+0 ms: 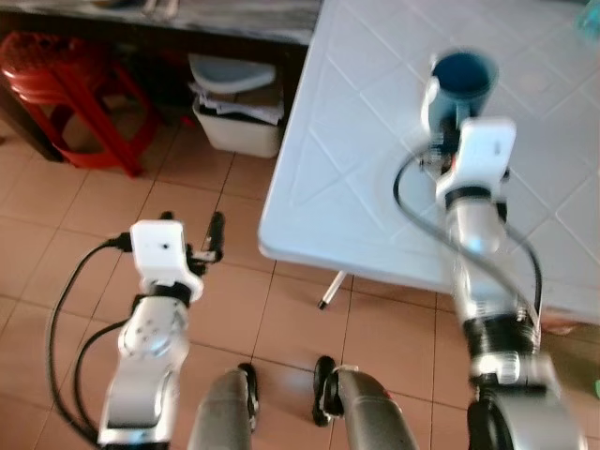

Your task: Setting the table

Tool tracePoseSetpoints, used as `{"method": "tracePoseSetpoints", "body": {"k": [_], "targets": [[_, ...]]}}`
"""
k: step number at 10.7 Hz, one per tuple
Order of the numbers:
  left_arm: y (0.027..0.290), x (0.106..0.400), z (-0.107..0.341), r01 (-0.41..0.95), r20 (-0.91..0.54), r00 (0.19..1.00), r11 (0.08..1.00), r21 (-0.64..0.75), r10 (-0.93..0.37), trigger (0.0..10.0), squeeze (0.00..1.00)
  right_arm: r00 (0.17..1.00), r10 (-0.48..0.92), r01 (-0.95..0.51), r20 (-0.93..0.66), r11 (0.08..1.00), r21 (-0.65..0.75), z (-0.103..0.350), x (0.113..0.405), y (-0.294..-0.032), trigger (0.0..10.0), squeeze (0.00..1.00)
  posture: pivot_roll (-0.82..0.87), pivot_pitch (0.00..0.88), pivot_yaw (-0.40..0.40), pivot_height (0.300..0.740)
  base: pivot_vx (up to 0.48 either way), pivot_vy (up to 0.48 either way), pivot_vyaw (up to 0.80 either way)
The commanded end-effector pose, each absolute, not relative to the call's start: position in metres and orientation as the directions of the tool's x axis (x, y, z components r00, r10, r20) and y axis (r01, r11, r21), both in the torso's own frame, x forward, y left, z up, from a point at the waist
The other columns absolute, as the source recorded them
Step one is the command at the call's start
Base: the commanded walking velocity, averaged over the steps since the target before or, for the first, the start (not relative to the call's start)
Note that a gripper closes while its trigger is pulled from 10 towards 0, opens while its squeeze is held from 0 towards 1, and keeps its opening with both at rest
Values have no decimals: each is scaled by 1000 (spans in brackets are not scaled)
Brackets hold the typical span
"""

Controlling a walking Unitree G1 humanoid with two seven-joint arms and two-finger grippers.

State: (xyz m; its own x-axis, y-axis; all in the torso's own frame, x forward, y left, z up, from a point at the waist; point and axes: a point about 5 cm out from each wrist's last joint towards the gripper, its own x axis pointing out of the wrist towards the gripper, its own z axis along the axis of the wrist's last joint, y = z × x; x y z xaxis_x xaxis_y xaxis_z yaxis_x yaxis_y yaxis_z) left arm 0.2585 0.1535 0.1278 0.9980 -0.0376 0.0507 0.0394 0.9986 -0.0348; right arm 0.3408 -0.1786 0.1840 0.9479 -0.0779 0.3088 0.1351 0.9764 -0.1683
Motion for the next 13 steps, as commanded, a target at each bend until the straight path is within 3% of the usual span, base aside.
{"method": "tracePoseSetpoints", "body": {"k": [1,5,9,13], "targets": [[161,258,123,6,39,999,999,-42,-4,10000,0,946,-15,78,324,980,-183,183,328,-165,10000,0,26,200,-17,740,0,480,0],[164,278,126,-24,62,998,994,-106,30,10000,0,957,47,26,285,969,-245,164,303,-173,10000,0,1,124,-31,740,0,480,0],[142,294,137,80,145,988,988,-130,-61,10000,0,945,75,-16,319,983,-182,173,303,-158,10000,0,-18,101,-25,740,0,466,0],[136,292,133,113,161,983,987,-117,-93,10000,0,945,81,-18,317,980,-196,174,300,-158,10000,0,-29,98,-22,740,428,80,0]]}}
